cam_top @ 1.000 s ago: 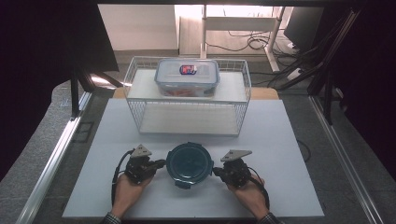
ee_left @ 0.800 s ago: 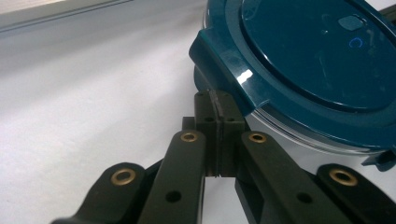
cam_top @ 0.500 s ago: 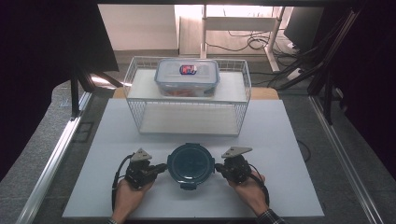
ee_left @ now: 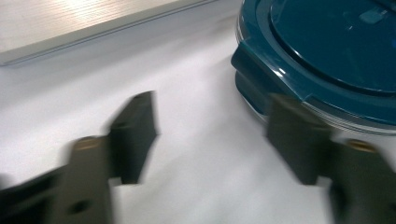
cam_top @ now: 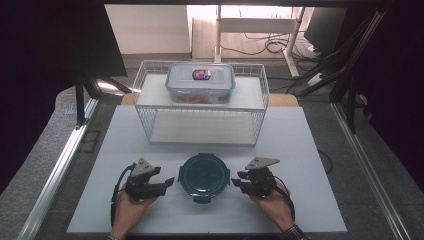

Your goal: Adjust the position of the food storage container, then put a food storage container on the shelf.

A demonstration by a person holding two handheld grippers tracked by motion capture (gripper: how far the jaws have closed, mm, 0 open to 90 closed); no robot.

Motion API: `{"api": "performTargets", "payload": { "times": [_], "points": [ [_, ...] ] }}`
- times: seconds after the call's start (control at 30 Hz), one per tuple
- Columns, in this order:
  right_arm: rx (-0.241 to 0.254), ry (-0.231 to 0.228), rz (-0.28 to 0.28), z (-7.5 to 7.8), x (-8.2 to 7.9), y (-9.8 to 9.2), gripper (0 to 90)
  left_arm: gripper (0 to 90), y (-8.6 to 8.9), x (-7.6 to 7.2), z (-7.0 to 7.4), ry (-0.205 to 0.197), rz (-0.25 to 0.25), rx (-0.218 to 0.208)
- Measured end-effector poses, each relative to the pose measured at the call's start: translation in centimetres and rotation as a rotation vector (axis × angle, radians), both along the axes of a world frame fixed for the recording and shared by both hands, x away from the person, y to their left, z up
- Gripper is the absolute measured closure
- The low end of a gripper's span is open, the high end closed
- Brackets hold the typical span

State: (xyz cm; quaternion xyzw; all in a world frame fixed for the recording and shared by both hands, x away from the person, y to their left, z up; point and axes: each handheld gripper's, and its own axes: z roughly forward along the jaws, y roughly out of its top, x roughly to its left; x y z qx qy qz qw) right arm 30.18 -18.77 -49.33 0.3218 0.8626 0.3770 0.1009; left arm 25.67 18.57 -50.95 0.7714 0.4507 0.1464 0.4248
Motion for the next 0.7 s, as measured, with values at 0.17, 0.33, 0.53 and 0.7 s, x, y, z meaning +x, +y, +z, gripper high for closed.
{"api": "performTargets", "payload": {
  "times": [0.17,0.33,0.53,0.7],
  "points": [
    [0.036,-0.019,0.004,-0.3,0.2,-0.4,24.3,6.3,0.4,0.0,-0.2,0.016,0.004,0.014],
    [0.037,-0.051,0.003,0.0,0.1,-0.4,10.2,5.0,0.7,0.3,-0.7,-0.003,-0.046,-0.036],
    [0.068,-0.033,0.003,0.2,0.2,-0.8,6.3,3.6,0.6,0.6,-1.0,-0.015,-0.069,-0.051],
    [0.097,-0.016,0.007,0.4,0.3,-0.7,4.7,3.5,0.3,0.7,-0.4,0.009,-0.098,-0.080]
  ]
}}
